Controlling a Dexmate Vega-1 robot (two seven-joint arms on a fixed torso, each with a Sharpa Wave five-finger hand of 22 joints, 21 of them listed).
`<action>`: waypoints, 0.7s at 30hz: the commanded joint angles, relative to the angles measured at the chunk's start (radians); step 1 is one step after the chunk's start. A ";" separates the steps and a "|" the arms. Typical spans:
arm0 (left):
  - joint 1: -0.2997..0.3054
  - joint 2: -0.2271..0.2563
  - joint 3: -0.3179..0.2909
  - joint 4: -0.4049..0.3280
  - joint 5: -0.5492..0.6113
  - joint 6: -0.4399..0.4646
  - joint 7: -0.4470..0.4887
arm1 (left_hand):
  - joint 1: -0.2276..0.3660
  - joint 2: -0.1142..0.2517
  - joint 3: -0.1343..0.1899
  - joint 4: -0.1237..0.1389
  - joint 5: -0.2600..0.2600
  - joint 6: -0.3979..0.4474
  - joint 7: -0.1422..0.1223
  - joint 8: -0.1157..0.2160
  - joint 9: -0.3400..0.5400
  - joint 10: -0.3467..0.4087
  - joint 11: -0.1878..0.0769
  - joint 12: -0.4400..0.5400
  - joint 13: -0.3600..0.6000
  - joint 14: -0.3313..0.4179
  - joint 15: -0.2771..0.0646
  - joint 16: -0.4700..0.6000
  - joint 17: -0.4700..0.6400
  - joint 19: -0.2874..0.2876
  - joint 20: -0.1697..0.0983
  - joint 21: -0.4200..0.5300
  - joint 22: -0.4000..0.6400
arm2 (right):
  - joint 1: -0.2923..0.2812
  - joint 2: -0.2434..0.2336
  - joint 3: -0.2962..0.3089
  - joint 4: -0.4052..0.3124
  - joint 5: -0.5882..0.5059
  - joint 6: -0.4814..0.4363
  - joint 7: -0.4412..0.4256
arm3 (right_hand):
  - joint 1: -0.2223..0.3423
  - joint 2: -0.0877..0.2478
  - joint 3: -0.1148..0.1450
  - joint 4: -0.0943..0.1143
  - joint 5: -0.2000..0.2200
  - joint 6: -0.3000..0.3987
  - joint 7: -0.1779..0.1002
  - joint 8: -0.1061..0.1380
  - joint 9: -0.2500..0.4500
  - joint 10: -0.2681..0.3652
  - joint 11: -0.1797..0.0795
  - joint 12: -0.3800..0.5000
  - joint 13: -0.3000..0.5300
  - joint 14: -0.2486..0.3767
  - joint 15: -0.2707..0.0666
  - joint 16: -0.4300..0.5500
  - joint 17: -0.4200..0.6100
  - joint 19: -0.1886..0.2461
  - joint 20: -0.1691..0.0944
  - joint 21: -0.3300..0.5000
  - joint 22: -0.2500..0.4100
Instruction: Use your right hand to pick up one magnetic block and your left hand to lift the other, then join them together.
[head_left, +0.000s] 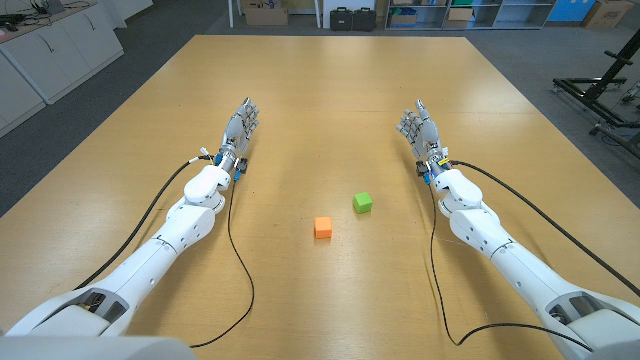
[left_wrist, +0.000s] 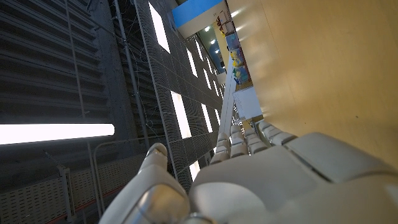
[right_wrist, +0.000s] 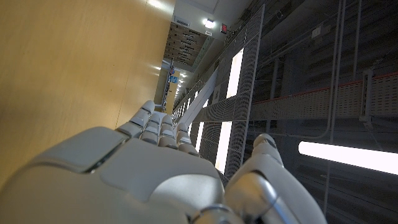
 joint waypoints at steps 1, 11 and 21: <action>0.063 0.020 -0.021 -0.070 -0.004 -0.005 0.035 | 0.011 0.007 0.006 -0.004 0.002 0.015 0.002 0.010 0.005 0.012 -0.001 0.006 0.003 0.009 -0.004 0.006 0.003 0.007 -0.086 0.005 0.003 | -0.041 -0.027 0.007 -0.075 -0.020 0.000 -0.028 | 0.017 0.005 0.008 -0.004 0.005 0.013 0.062 0.005 0.002 0.012 0.003 0.007 0.001 0.013 0.001 0.010 0.001 0.013 0.003 0.006 0.003; 0.148 0.051 -0.048 -0.155 -0.009 -0.019 0.060 | 0.018 0.015 0.013 -0.011 0.002 0.030 0.004 0.013 0.005 0.025 -0.005 0.008 0.003 0.018 -0.005 0.006 0.003 0.012 -0.086 0.004 0.003 | -0.083 -0.059 0.013 -0.168 -0.043 -0.009 -0.057 | 0.032 0.012 0.015 -0.012 0.004 0.031 0.056 0.010 0.002 0.029 -0.003 0.012 0.000 0.030 -0.003 0.016 0.000 0.027 0.000 0.007 0.004; 0.198 0.072 -0.059 -0.206 -0.016 -0.032 0.049 | 0.027 0.023 0.020 -0.020 0.002 0.052 0.004 0.017 0.005 0.049 -0.004 0.013 0.004 0.039 -0.006 0.009 0.003 0.015 -0.085 0.002 0.003 | -0.134 -0.081 0.024 -0.199 -0.057 0.014 -0.062 | 0.046 0.020 0.021 -0.018 0.002 0.055 0.052 0.016 0.002 0.047 -0.007 0.018 0.000 0.044 -0.002 0.020 0.000 0.038 0.000 0.007 0.004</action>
